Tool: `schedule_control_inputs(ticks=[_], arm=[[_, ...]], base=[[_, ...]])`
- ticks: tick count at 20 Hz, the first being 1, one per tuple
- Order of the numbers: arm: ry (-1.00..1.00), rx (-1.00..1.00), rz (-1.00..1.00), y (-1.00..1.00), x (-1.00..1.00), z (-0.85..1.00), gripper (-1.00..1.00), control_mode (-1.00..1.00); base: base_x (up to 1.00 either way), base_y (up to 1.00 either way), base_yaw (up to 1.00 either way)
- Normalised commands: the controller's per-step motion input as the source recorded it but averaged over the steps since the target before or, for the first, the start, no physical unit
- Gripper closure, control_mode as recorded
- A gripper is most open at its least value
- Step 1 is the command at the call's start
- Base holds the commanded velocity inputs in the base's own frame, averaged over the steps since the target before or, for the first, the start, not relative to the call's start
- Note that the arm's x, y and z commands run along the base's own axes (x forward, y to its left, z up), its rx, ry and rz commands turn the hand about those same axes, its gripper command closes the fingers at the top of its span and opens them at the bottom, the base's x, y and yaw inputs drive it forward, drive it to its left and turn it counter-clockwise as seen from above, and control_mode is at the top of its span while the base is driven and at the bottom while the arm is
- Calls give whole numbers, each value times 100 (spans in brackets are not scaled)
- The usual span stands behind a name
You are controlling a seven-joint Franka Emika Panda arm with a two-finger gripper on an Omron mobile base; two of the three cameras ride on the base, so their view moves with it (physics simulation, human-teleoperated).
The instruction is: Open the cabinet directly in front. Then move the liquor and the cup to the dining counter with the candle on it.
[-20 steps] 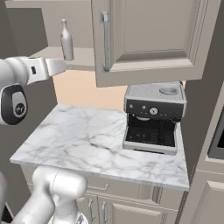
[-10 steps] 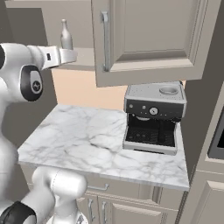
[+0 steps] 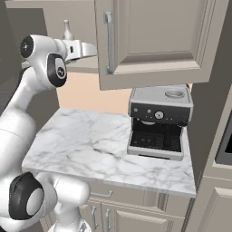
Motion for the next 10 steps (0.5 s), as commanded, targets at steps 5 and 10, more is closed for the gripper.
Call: schedule_control_inputs(ticks=[5, 10], arm=[[0, -10, -16, -48, 53, 0, -100, -100], [1, -4, -25, -89, -9, 3, -100, -100]], base=[[0, 0, 0], [0, 0, 0]])
